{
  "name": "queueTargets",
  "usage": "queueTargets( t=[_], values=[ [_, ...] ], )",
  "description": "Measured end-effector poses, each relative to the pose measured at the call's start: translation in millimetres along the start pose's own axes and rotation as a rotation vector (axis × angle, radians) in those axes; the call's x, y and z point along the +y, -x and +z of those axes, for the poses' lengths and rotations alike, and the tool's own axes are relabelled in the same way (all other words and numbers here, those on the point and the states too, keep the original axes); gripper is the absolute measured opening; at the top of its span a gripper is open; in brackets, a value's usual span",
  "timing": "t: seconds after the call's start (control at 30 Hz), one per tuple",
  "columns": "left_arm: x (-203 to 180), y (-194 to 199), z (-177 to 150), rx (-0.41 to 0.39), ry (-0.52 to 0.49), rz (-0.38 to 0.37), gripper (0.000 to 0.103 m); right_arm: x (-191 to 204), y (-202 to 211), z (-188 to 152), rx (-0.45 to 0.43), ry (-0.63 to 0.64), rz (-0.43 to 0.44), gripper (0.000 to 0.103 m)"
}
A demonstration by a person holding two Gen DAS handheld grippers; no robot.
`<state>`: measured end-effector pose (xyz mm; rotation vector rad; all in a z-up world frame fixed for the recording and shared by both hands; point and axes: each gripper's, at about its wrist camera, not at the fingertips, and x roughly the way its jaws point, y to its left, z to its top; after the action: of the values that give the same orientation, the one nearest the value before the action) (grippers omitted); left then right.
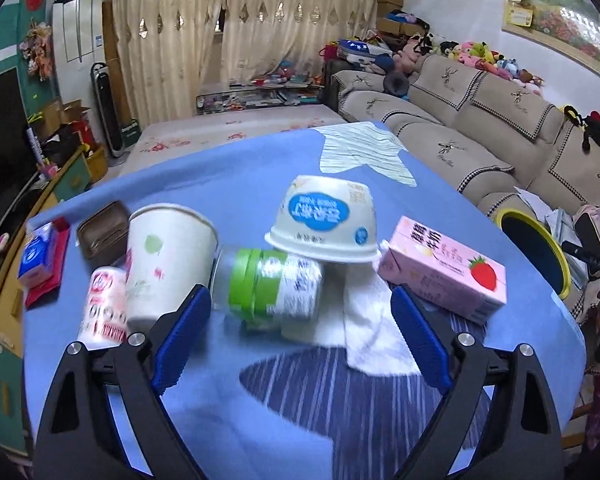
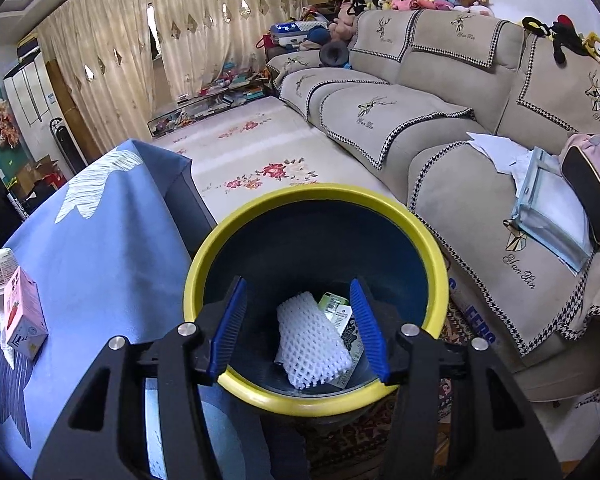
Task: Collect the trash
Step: 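Grasp the green-capped jar with the left gripper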
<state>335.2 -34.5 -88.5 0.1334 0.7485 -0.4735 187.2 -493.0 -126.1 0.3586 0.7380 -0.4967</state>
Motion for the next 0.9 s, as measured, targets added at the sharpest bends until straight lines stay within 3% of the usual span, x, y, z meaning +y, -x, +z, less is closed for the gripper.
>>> queueTargets(
  t=[0.33,0.6,0.9],
  values=[
    [3,-38,12,0.019,-0.084,0.025,0.09,10,-16,-6,0.035,0.001,0.009,0.052],
    [6,-67,11,0.089,-0.14,0.021,0.076,18,-20,-7,0.047,0.007,0.027,0.052],
    [0,-56,4,0.082,-0.158,0.039,0.072,25,-12,-2,0.033,0.018,0.052,0.052]
  ],
)
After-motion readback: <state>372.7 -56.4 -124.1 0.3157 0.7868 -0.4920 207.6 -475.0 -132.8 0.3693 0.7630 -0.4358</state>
